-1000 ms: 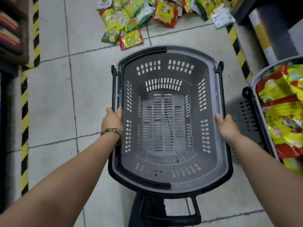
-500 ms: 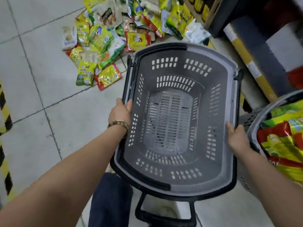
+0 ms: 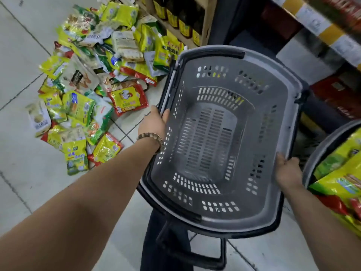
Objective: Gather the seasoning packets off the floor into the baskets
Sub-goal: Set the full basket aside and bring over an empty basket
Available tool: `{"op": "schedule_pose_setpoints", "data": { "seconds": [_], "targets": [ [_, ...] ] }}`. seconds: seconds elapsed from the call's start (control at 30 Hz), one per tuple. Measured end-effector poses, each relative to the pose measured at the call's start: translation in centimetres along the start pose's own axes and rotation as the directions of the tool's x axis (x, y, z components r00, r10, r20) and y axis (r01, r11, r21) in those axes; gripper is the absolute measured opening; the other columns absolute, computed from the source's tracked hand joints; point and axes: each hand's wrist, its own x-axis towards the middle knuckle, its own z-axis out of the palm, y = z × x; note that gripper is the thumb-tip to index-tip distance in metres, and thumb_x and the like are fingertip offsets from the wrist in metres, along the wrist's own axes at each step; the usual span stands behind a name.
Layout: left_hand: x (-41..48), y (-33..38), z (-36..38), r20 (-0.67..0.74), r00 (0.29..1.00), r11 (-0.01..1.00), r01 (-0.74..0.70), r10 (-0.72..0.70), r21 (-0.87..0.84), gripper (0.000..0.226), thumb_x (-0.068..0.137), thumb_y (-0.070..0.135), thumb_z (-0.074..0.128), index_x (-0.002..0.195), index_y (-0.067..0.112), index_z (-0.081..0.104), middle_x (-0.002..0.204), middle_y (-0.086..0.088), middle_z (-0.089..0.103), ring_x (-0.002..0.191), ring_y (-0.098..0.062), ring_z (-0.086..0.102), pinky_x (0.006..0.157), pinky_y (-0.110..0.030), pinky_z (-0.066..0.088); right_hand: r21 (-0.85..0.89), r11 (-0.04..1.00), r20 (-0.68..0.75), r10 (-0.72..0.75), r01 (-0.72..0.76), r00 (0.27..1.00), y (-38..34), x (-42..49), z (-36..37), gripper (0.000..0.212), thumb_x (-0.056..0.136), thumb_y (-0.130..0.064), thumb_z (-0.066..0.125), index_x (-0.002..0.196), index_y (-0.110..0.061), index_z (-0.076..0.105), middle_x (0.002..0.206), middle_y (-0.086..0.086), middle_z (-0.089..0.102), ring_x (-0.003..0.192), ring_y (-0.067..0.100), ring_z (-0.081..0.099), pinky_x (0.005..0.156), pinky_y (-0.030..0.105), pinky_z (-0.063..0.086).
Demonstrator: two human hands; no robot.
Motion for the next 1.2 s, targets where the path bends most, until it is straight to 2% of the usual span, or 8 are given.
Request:
{"op": "schedule_pose_setpoints", "data": {
  "seconds": [0.33, 0.4, 0.57, 0.73, 0.83, 1.0, 1.1, 1.2],
  "targets": [
    [10.2, 7.4, -1.5, 0.059, 0.992, 0.991, -0.118, 0.115, 0.064, 0.047, 0.098, 0.045, 0.034, 0.118, 0.002, 0.042, 0.106, -0.025, 0.060, 0.098, -0.041, 0.058, 0.071, -0.039, 0.039, 0.158, 0.980, 0.014, 0.122, -0.123, 0.992, -5.9, 4.5, -1.2, 0.052, 0.101, -0.038, 0.035, 0.125, 0.008, 0.035, 0.124, 0.030, 0.048, 0.108, 0.044, 0.050, 0.075, 0.041, 0.035],
    [11.2, 8.6, -1.7, 0.064, 0.988, 0.988, -0.145, 0.142, 0.060, 0.049, 0.098, 0.044, 0.034, 0.124, 0.002, 0.041, 0.112, -0.027, 0.059, 0.103, -0.042, 0.056, 0.077, -0.041, 0.041, 0.193, 0.972, 0.033, 0.130, -0.134, 0.991, -6.8, 5.0, -1.4, 0.052, 0.101, -0.039, 0.035, 0.130, 0.004, 0.035, 0.126, 0.027, 0.048, 0.109, 0.042, 0.050, 0.076, 0.040, 0.036],
    [13.4, 10.7, -1.6, 0.042, 0.981, 0.978, -0.194, 0.191, 0.078, 0.051, 0.098, 0.045, 0.034, 0.119, -0.001, 0.042, 0.114, -0.030, 0.057, 0.105, -0.045, 0.053, 0.074, -0.041, 0.038, 0.302, 0.939, 0.039, 0.161, -0.165, 0.986, -7.5, 6.1, -1.8, 0.057, 0.099, -0.045, 0.036, 0.136, -0.002, 0.033, 0.130, 0.020, 0.049, 0.114, 0.035, 0.050, 0.082, 0.035, 0.037],
    [14.4, 10.9, -1.7, 0.097, 0.986, 0.991, -0.134, 0.135, -0.024, 0.057, 0.096, 0.050, 0.037, 0.126, 0.001, 0.043, 0.122, -0.027, 0.054, 0.114, -0.042, 0.050, 0.092, -0.047, 0.042, 0.314, 0.933, 0.003, 0.182, -0.174, 0.983, -7.7, 6.0, -1.7, 0.051, 0.099, -0.043, 0.037, 0.130, -0.003, 0.038, 0.127, 0.017, 0.051, 0.109, 0.032, 0.051, 0.079, 0.033, 0.037],
    [14.5, 10.8, -2.3, 0.244, 0.961, 0.964, -0.063, 0.128, -0.259, 0.058, 0.094, 0.045, 0.047, 0.137, 0.007, 0.040, 0.137, -0.017, 0.048, 0.125, -0.034, 0.046, 0.103, -0.040, 0.039, 0.267, 0.950, -0.033, 0.180, -0.164, 0.983, -7.9, 4.9, -1.7, 0.053, 0.099, -0.033, 0.041, 0.141, -0.005, 0.028, 0.135, 0.019, 0.046, 0.115, 0.036, 0.049, 0.083, 0.037, 0.042],
    [12.9, 7.8, -5.0, 0.281, 0.952, 0.882, 0.025, 0.123, -0.471, 0.065, 0.087, 0.031, 0.063, 0.144, 0.019, 0.032, 0.122, -0.011, 0.057, 0.110, -0.026, 0.057, 0.099, -0.036, 0.045, -0.019, 1.000, -0.216, -0.001, -0.003, 0.976, -10.1, 1.0, -1.7, 0.064, 0.095, -0.023, 0.045, 0.150, -0.017, 0.015, 0.149, 0.021, 0.025, 0.133, 0.040, 0.030, 0.112, 0.055, 0.020],
    [10.1, 4.6, -6.7, 0.277, 0.952, 0.859, 0.035, 0.126, -0.511, 0.057, 0.089, 0.017, 0.061, 0.140, 0.015, 0.037, 0.107, -0.007, 0.054, 0.098, -0.018, 0.053, 0.089, -0.025, 0.043, -0.024, 0.980, -0.183, -0.198, 0.197, 0.963, -13.2, -3.0, 0.0, 0.061, 0.095, -0.021, 0.049, 0.149, -0.015, 0.022, 0.145, 0.020, 0.030, 0.124, 0.038, 0.041, 0.106, 0.044, 0.033],
    [7.0, -0.2, -9.4, 0.265, 0.962, 0.842, 0.087, 0.068, -0.532, 0.050, 0.090, 0.011, 0.059, 0.136, 0.012, 0.041, 0.105, -0.005, 0.051, 0.093, -0.016, 0.050, 0.066, -0.012, 0.043, 0.029, 0.924, -0.066, -0.379, 0.381, 0.923, -17.5, -10.0, 3.3, 0.054, 0.096, -0.020, 0.050, 0.146, -0.017, 0.031, 0.141, 0.017, 0.037, 0.118, 0.033, 0.047, 0.090, 0.030, 0.038]
  ]
}}
